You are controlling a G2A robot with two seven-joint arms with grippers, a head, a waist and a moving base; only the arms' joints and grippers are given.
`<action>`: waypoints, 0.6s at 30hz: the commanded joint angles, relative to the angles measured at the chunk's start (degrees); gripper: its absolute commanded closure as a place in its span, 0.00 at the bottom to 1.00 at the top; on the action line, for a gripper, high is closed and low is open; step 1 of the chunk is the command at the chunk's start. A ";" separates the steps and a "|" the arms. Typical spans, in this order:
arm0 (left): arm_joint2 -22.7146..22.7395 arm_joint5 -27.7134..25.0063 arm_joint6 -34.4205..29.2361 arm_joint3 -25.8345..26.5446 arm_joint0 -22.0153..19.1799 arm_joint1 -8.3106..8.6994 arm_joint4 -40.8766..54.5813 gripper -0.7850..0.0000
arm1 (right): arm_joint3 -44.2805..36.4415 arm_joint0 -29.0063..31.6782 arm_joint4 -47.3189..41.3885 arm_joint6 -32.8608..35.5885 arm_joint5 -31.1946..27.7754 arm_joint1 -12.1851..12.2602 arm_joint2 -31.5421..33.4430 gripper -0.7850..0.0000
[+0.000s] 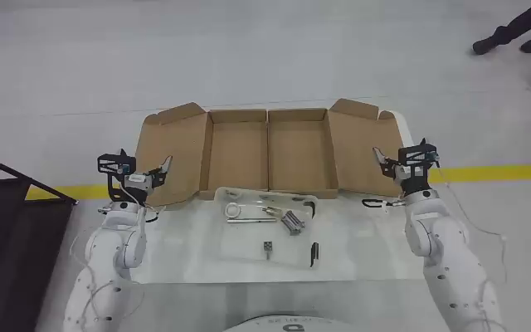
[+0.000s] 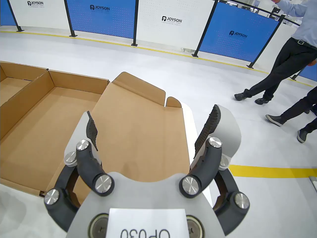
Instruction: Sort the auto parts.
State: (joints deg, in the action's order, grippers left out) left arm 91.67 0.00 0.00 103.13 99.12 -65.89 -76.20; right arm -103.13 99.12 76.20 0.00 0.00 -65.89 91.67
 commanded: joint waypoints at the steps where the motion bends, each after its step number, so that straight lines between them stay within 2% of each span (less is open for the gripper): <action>1: 0.00 0.00 0.00 0.00 0.00 0.00 0.00 0.00 | 0.00 0.00 0.00 0.00 0.00 0.00 0.00 0.00; 16: 0.00 0.00 0.00 0.00 0.00 0.00 0.00 0.00 | 0.00 0.00 0.00 0.00 0.00 0.00 0.00 0.00; 18: 0.00 0.00 0.00 0.00 0.00 0.00 0.00 0.00 | -0.84 0.00 -0.49 0.22 -1.66 0.01 -0.23 0.00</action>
State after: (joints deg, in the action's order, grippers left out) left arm 91.67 0.00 0.00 103.13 99.12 -65.89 -76.20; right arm -103.38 99.12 76.06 0.03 -0.34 -65.89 91.58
